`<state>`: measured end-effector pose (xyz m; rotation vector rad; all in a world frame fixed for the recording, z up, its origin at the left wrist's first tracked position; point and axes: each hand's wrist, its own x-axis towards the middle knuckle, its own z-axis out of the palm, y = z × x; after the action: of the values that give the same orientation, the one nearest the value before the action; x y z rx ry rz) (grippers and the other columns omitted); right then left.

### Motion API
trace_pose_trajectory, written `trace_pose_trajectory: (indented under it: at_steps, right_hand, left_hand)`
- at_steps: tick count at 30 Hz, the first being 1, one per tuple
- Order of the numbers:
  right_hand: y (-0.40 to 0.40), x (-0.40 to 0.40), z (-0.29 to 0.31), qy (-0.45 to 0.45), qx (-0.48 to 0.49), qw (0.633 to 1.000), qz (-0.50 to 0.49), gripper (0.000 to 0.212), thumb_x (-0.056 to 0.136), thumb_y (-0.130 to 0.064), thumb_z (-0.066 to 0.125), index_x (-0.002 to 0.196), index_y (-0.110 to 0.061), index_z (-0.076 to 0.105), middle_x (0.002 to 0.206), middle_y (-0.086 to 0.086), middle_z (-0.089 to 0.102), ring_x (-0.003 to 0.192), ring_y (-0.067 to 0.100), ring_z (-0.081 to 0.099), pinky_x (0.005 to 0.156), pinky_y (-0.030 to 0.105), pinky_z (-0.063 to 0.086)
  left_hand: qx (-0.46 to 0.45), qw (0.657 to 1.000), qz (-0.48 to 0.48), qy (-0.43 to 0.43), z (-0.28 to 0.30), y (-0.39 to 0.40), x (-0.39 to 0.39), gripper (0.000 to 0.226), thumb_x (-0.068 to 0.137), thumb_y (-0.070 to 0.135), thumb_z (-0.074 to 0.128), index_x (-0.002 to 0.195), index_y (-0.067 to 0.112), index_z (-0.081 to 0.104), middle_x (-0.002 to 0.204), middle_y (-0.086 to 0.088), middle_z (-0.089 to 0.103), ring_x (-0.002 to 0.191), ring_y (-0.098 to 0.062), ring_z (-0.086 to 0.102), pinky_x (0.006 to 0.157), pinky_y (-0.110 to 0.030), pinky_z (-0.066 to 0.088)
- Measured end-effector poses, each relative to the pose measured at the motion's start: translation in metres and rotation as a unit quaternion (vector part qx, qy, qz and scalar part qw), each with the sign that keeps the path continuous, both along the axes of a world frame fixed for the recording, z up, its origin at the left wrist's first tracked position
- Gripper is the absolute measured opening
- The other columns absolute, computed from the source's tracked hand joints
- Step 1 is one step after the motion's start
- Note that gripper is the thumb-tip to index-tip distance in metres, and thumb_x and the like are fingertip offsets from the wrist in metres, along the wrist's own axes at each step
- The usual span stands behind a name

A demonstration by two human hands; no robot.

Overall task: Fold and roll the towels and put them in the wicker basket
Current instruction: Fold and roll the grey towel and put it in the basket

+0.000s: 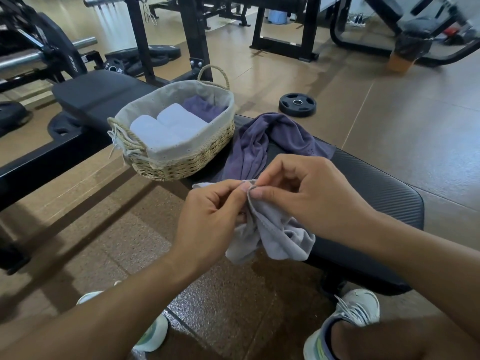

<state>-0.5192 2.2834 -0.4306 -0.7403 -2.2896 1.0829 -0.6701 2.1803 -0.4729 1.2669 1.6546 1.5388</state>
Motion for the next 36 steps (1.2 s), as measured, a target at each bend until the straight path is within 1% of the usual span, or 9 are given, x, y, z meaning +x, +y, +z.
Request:
trace_pose_trajectory:
  at_steps: [5, 9, 14, 20, 23, 26, 31, 33, 36]
  right_hand:
    - [0.001, 0.0, -0.002, 0.006, 0.014, 1.0, -0.021, 0.004, 0.085, -0.031, 0.08, 0.085, -0.028, 0.077, 0.077, -0.014, 0.075, 0.07, 0.009, 0.07, 0.066, 0.022, 0.057]
    - [0.002, 0.0, -0.003, 0.003, 0.013, 1.0, -0.015, 0.003, 0.084, -0.031, 0.081, 0.086, -0.029, 0.079, 0.078, -0.015, 0.076, 0.07, 0.01, 0.073, 0.069, 0.033, 0.059]
    - [0.002, 0.001, -0.001, 0.001, 0.03, 0.999, -0.013, 0.014, 0.078, -0.043, 0.08, 0.084, -0.031, 0.081, 0.078, -0.016, 0.076, 0.072, 0.012, 0.073, 0.069, 0.034, 0.058]
    - [0.004, 0.003, 0.0, -0.013, 0.026, 1.0, -0.005, 0.005, 0.079, -0.029, 0.085, 0.08, -0.03, 0.08, 0.073, -0.017, 0.075, 0.067, 0.002, 0.069, 0.061, 0.012, 0.049]
    - [0.004, 0.004, 0.001, -0.021, -0.019, 1.0, 0.006, 0.01, 0.076, -0.033, 0.087, 0.078, -0.026, 0.079, 0.07, -0.012, 0.075, 0.063, -0.001, 0.066, 0.06, 0.011, 0.048]
    - [0.007, 0.003, -0.002, -0.026, -0.058, 0.998, 0.012, 0.017, 0.073, -0.037, 0.088, 0.082, -0.027, 0.077, 0.074, -0.005, 0.076, 0.066, 0.004, 0.067, 0.064, 0.019, 0.053]
    - [0.013, 0.005, -0.004, -0.045, -0.078, 0.994, 0.057, 0.025, 0.078, -0.034, 0.084, 0.098, -0.025, 0.072, 0.088, -0.004, 0.075, 0.079, 0.009, 0.071, 0.075, 0.026, 0.058]
    - [0.017, 0.008, -0.005, -0.082, -0.057, 0.992, 0.071, 0.021, 0.08, -0.033, 0.084, 0.095, -0.025, 0.071, 0.092, -0.01, 0.074, 0.085, 0.005, 0.07, 0.081, 0.023, 0.054]
    - [0.016, 0.012, -0.005, -0.122, -0.016, 0.989, 0.077, 0.013, 0.082, -0.036, 0.082, 0.089, -0.03, 0.073, 0.093, -0.02, 0.072, 0.095, -0.002, 0.066, 0.086, 0.015, 0.046]
  left_hand:
    - [0.009, 0.999, -0.015, -0.027, 0.002, -0.001, 0.002, 0.029, 0.103, 0.01, 0.052, 0.099, 0.02, 0.078, 0.075, 0.009, 0.075, 0.072, -0.002, 0.07, 0.065, -0.019, 0.056]
    - [0.01, 1.0, -0.016, 0.006, 0.0, -0.002, 0.0, 0.024, 0.099, 0.024, 0.055, 0.098, 0.024, 0.079, 0.081, 0.008, 0.077, 0.078, -0.008, 0.074, 0.069, -0.027, 0.06]
    - [0.008, 0.998, -0.03, 0.047, -0.001, -0.003, -0.001, 0.019, 0.097, 0.03, 0.062, 0.103, 0.022, 0.078, 0.088, 0.008, 0.079, 0.082, -0.009, 0.075, 0.074, -0.031, 0.062]
    - [0.021, 0.995, -0.074, 0.067, -0.003, 0.0, -0.007, 0.015, 0.09, 0.03, 0.075, 0.095, 0.017, 0.081, 0.083, 0.004, 0.078, 0.077, -0.016, 0.075, 0.07, -0.033, 0.061]
    - [0.016, 0.995, -0.075, 0.071, -0.001, -0.001, -0.009, 0.017, 0.08, 0.028, 0.081, 0.091, 0.016, 0.082, 0.08, 0.005, 0.079, 0.075, -0.014, 0.076, 0.069, -0.029, 0.061]
    - [0.009, 0.993, -0.079, 0.085, -0.001, -0.001, -0.012, 0.015, 0.08, 0.016, 0.082, 0.095, 0.014, 0.082, 0.082, 0.003, 0.08, 0.076, -0.013, 0.077, 0.069, -0.027, 0.061]
    - [0.016, 0.998, -0.063, 0.016, 0.006, -0.003, -0.014, 0.009, 0.089, 0.014, 0.073, 0.093, 0.009, 0.078, 0.083, -0.001, 0.079, 0.079, -0.011, 0.074, 0.072, -0.024, 0.058]
    - [0.027, 0.999, -0.036, 0.011, 0.009, -0.003, -0.013, 0.013, 0.095, 0.015, 0.066, 0.087, 0.012, 0.075, 0.078, -0.005, 0.074, 0.072, -0.01, 0.067, 0.068, -0.026, 0.054]
    - [0.052, 0.998, 0.011, -0.016, 0.014, -0.004, -0.015, 0.023, 0.099, 0.018, 0.059, 0.08, 0.022, 0.07, 0.073, 0.007, 0.07, 0.071, -0.006, 0.062, 0.068, -0.025, 0.053]
